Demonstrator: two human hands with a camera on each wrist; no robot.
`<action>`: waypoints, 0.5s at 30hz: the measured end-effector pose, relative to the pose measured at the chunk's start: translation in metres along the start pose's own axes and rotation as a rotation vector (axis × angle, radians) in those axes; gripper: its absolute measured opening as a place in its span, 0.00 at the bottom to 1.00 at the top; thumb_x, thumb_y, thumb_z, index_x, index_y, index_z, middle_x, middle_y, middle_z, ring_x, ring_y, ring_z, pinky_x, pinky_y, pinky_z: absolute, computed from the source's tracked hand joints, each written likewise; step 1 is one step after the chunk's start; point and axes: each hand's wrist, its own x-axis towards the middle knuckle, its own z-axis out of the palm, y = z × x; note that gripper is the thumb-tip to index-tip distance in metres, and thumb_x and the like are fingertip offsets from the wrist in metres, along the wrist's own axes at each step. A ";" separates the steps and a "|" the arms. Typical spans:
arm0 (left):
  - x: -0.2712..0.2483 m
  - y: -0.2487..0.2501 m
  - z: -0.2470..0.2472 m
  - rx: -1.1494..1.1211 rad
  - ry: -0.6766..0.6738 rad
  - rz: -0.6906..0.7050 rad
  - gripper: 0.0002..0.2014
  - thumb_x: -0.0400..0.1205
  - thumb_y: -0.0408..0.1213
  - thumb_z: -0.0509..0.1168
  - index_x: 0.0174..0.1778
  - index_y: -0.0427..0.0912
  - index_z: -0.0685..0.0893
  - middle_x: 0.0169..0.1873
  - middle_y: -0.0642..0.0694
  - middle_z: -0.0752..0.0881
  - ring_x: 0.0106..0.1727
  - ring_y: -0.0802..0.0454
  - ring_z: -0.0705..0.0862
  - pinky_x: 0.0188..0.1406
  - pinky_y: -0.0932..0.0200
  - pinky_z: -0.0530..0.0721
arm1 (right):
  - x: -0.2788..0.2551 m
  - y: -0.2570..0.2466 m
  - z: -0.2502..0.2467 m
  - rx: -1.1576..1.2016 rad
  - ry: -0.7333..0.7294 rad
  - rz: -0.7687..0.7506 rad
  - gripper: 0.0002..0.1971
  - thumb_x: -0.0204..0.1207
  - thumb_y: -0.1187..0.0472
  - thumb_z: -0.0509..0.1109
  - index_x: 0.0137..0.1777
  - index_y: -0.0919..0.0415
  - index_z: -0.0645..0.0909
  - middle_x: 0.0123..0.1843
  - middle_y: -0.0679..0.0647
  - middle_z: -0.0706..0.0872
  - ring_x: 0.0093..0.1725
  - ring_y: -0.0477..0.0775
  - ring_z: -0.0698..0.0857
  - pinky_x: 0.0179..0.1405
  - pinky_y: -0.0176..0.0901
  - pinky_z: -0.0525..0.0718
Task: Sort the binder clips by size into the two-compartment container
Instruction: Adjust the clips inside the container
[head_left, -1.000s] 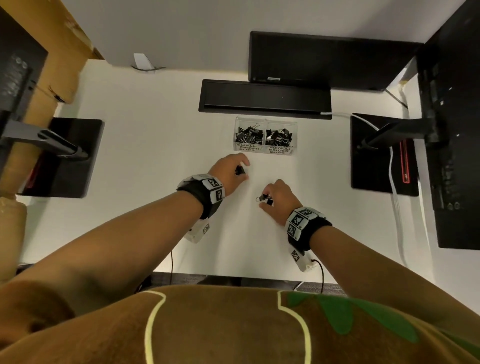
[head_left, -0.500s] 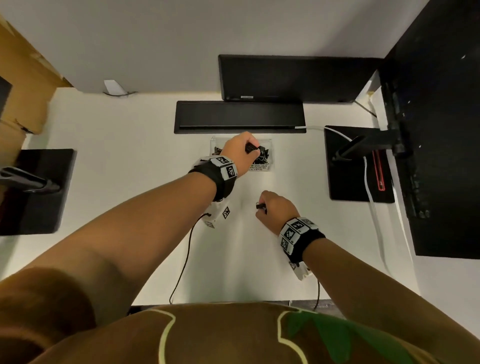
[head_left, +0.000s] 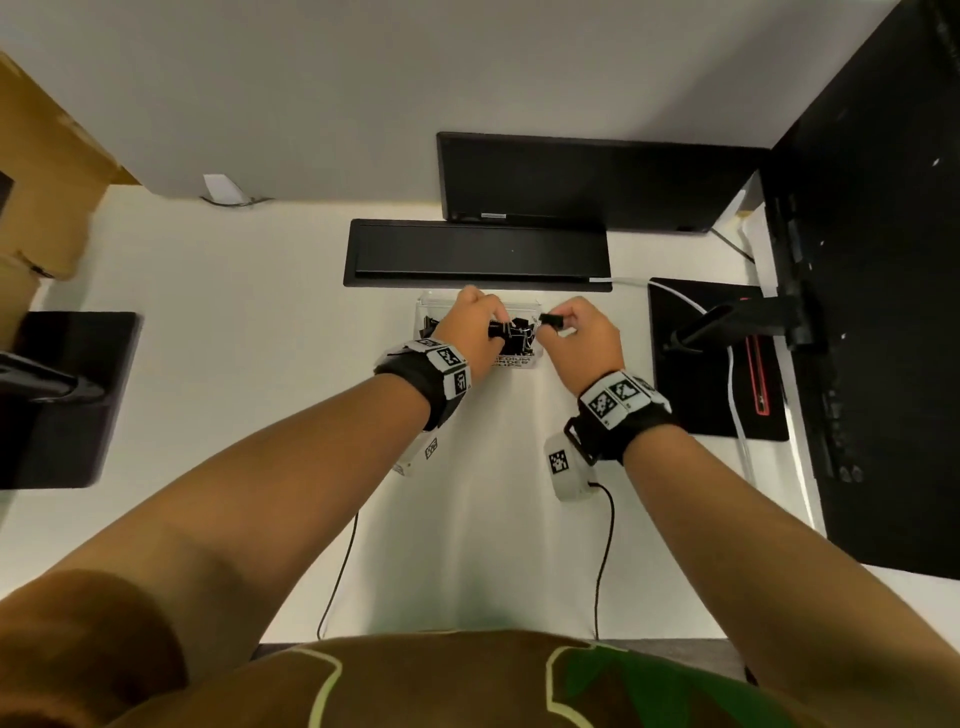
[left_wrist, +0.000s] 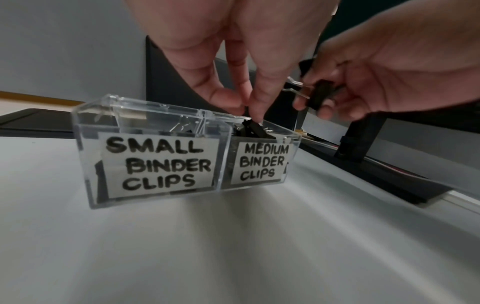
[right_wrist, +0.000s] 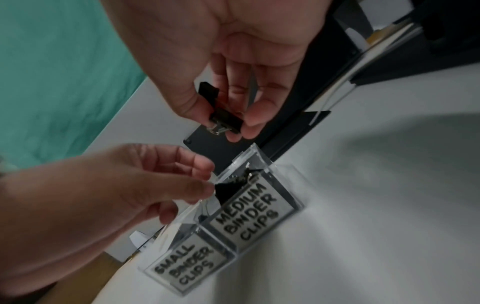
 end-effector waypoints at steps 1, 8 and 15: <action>0.000 -0.001 0.000 0.016 0.005 0.002 0.11 0.78 0.30 0.66 0.55 0.43 0.81 0.61 0.44 0.73 0.49 0.48 0.81 0.54 0.59 0.82 | 0.006 -0.005 0.001 -0.027 -0.010 -0.013 0.07 0.74 0.58 0.69 0.50 0.58 0.80 0.45 0.48 0.83 0.38 0.41 0.79 0.31 0.27 0.72; -0.006 -0.010 -0.002 0.203 -0.077 0.127 0.17 0.80 0.30 0.61 0.64 0.43 0.82 0.60 0.40 0.78 0.63 0.42 0.76 0.62 0.55 0.76 | 0.025 -0.011 0.025 -0.350 -0.173 -0.133 0.10 0.77 0.59 0.67 0.57 0.57 0.82 0.56 0.56 0.86 0.54 0.57 0.84 0.54 0.49 0.84; -0.003 -0.029 -0.028 -0.041 0.170 -0.129 0.10 0.80 0.32 0.64 0.56 0.44 0.82 0.61 0.41 0.74 0.64 0.45 0.75 0.64 0.56 0.77 | 0.026 -0.005 0.038 -0.553 -0.207 -0.338 0.16 0.81 0.68 0.57 0.59 0.58 0.85 0.58 0.57 0.83 0.61 0.58 0.76 0.52 0.48 0.81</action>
